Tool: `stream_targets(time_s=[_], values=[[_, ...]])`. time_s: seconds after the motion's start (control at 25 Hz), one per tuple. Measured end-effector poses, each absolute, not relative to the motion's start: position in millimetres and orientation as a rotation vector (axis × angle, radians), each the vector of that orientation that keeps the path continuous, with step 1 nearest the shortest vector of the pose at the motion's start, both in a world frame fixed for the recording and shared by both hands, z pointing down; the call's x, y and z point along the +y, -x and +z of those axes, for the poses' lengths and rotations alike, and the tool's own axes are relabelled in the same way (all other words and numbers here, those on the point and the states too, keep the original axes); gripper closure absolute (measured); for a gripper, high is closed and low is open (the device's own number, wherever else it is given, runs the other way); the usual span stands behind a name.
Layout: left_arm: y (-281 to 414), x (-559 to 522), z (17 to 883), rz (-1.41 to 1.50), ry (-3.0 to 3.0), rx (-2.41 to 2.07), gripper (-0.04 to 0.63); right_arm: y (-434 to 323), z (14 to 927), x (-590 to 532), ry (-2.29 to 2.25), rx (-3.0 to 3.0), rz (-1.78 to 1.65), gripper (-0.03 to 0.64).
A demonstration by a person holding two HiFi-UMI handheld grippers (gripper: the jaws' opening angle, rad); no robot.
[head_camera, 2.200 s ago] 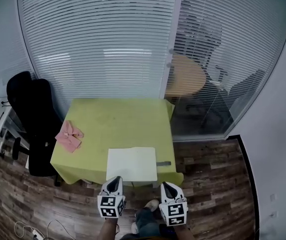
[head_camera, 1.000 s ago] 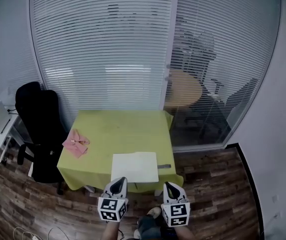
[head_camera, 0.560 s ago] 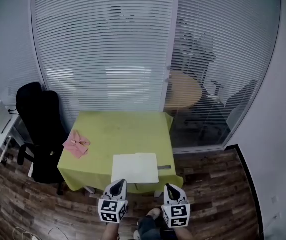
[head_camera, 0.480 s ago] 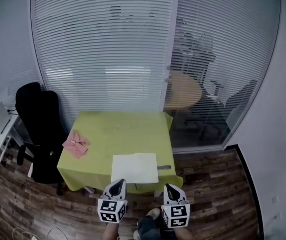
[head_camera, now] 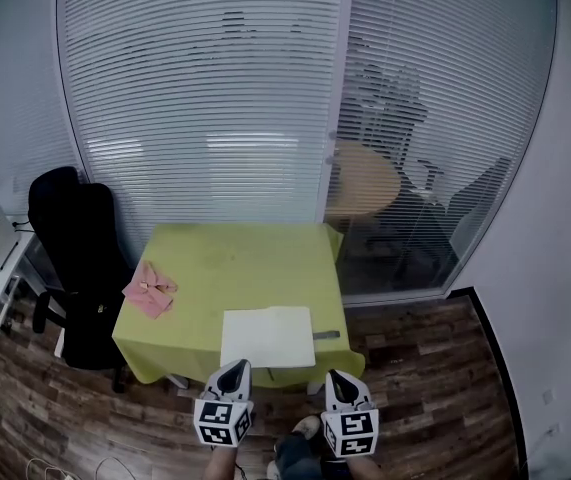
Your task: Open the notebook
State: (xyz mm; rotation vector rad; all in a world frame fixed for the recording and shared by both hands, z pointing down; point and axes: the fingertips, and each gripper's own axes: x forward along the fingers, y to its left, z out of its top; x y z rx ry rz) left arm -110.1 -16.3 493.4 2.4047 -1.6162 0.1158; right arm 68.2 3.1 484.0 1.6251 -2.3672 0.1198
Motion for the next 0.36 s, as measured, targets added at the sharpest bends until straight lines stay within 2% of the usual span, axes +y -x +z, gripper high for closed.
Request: stream_targets(time_s=[0.36], values=[[112.1, -18.4, 490.6, 0.096, -2.409, -1.61, 0.572, -68.8, 475.2, -0.8, -1.676, -2.407, 0.214, 0.603]])
